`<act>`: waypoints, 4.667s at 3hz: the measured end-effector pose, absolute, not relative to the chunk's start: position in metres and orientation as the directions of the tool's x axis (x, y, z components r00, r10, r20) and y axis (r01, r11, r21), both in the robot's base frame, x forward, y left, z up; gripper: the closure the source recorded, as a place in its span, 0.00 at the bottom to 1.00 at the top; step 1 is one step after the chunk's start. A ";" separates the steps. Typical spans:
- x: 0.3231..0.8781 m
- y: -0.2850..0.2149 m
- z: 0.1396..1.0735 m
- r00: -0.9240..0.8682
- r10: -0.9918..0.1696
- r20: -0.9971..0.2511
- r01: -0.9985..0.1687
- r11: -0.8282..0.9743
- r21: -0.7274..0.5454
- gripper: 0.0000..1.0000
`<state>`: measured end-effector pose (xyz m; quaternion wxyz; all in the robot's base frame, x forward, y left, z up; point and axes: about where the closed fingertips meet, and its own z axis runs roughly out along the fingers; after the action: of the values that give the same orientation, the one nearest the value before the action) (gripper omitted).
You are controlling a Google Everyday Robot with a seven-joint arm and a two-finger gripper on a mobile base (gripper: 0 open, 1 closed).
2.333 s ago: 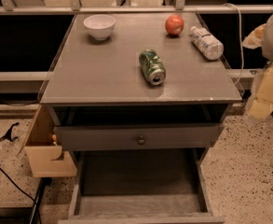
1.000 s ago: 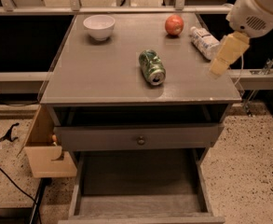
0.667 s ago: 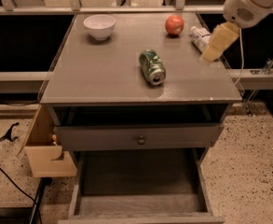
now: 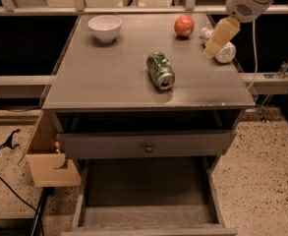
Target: Place apple into middle drawer
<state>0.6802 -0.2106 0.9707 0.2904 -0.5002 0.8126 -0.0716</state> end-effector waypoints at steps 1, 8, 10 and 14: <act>0.710 -0.217 0.969 -0.352 -0.843 -0.408 -0.734 0.519 -0.438 0.00; 0.857 -0.210 0.951 -0.411 -0.604 -0.683 -0.528 0.769 -0.361 0.00; 0.886 -0.200 0.933 -0.374 -0.593 -0.713 -0.516 0.772 -0.371 0.00; 0.934 -0.192 0.907 -0.255 -0.604 -0.755 -0.468 0.760 -0.451 0.00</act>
Offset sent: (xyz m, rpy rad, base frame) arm 0.0867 -0.0132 0.0071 -0.0028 -0.1149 -0.1110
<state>0.9342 -0.1921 0.9071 0.5073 -0.3397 0.7892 -0.0671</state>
